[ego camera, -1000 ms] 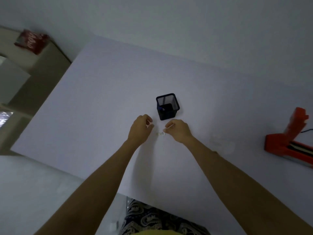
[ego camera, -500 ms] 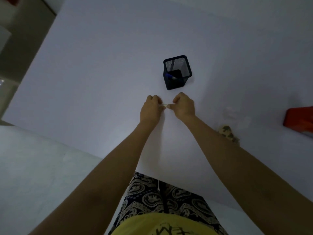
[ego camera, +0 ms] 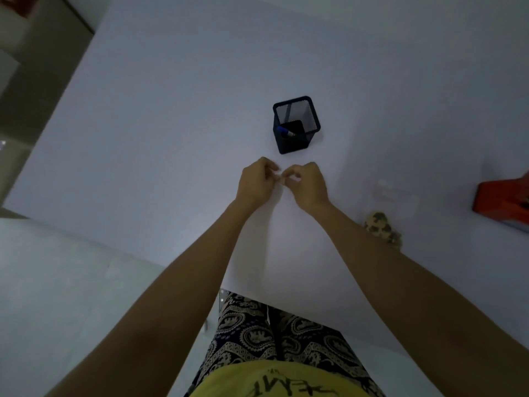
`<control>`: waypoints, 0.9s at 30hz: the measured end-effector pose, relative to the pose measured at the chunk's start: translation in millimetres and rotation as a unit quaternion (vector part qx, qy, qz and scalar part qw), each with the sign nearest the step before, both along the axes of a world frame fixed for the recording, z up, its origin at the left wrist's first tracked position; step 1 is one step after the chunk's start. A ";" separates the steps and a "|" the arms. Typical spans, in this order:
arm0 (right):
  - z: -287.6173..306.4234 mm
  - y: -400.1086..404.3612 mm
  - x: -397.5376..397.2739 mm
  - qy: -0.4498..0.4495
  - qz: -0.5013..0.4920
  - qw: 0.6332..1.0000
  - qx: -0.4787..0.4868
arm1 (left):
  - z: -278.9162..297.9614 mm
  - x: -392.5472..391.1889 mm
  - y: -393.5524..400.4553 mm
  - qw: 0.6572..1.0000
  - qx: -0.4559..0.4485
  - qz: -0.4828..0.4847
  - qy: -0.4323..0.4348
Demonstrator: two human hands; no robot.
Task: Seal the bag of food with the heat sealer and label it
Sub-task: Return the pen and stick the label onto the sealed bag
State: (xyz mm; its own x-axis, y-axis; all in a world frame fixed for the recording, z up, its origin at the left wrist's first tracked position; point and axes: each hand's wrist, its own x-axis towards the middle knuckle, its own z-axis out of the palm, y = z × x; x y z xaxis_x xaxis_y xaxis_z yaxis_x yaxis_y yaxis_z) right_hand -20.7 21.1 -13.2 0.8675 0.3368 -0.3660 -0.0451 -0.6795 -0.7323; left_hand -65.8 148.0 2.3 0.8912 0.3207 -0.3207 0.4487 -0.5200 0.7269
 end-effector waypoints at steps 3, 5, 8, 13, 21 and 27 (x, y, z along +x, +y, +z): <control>41.8 -5.8 0.9 0.082 -0.016 0.993 0.084 | 36.0 -6.8 14.9 0.999 -0.042 -0.009 -0.011; 82.5 -7.9 2.1 0.119 -0.003 0.985 0.125 | 68.2 -10.6 27.0 0.995 -0.097 0.014 -0.032; 144.0 -4.7 3.0 0.107 0.009 0.976 0.189 | 122.3 -14.4 43.7 0.978 -0.182 0.060 -0.079; 232.4 15.9 7.0 0.059 -0.012 0.968 0.245 | 205.3 -8.5 56.8 0.975 -0.150 0.009 -0.166; 295.2 31.7 -7.6 -0.013 -0.087 0.958 0.273 | 272.5 -9.6 62.0 0.955 -0.106 -0.015 -0.278; 316.0 37.4 -17.5 -0.036 -0.164 0.935 0.313 | 279.3 -17.8 43.0 0.855 0.215 -0.016 -0.473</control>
